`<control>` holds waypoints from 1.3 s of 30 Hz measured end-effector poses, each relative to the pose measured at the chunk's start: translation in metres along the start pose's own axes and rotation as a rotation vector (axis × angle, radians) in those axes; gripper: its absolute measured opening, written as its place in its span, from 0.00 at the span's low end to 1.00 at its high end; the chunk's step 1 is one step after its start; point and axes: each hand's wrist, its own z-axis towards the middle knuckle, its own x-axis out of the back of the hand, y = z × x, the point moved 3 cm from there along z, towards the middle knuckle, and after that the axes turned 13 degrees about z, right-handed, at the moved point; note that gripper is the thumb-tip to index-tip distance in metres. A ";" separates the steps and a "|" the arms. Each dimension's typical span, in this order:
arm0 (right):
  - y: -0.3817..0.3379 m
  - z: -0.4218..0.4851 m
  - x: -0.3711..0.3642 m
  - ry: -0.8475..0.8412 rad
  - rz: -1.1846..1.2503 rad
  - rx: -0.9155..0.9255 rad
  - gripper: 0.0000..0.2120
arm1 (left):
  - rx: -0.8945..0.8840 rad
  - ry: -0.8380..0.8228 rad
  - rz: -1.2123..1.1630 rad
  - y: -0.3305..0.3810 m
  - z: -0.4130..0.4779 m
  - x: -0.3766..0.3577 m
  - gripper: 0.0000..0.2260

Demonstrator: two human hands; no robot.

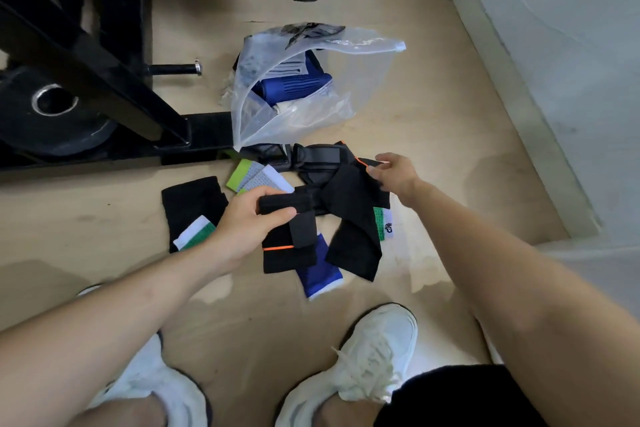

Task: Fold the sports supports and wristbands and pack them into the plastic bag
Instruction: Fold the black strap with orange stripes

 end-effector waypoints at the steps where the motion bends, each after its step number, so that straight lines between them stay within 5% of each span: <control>1: 0.002 0.005 -0.008 -0.023 -0.002 -0.005 0.20 | 0.007 0.004 -0.002 -0.002 0.003 0.000 0.06; 5: 0.008 0.009 -0.027 -0.009 -0.004 0.000 0.08 | 0.020 0.027 0.007 -0.008 0.008 0.000 0.06; 12: -0.034 -0.048 0.001 -0.182 0.269 0.103 0.12 | 0.071 0.083 0.064 -0.015 0.010 0.010 0.06; 18: -0.073 -0.108 0.016 -0.355 0.391 0.003 0.11 | -0.014 0.084 0.092 -0.011 0.009 0.018 0.12; 23: -0.084 -0.155 0.008 -0.515 0.336 -0.001 0.08 | -0.067 -0.008 0.133 0.005 0.004 0.024 0.13; 28: -0.061 -0.178 -0.004 -0.491 0.230 0.037 0.05 | 0.014 -0.182 0.221 -0.007 -0.012 0.024 0.12; 34: -0.040 -0.185 -0.026 -0.523 0.135 0.035 0.03 | -0.132 -0.362 0.115 0.019 -0.026 0.013 0.19; 39: -0.031 -0.182 -0.039 -0.517 0.150 0.000 0.05 | -0.168 -0.325 0.245 0.026 -0.021 0.012 0.05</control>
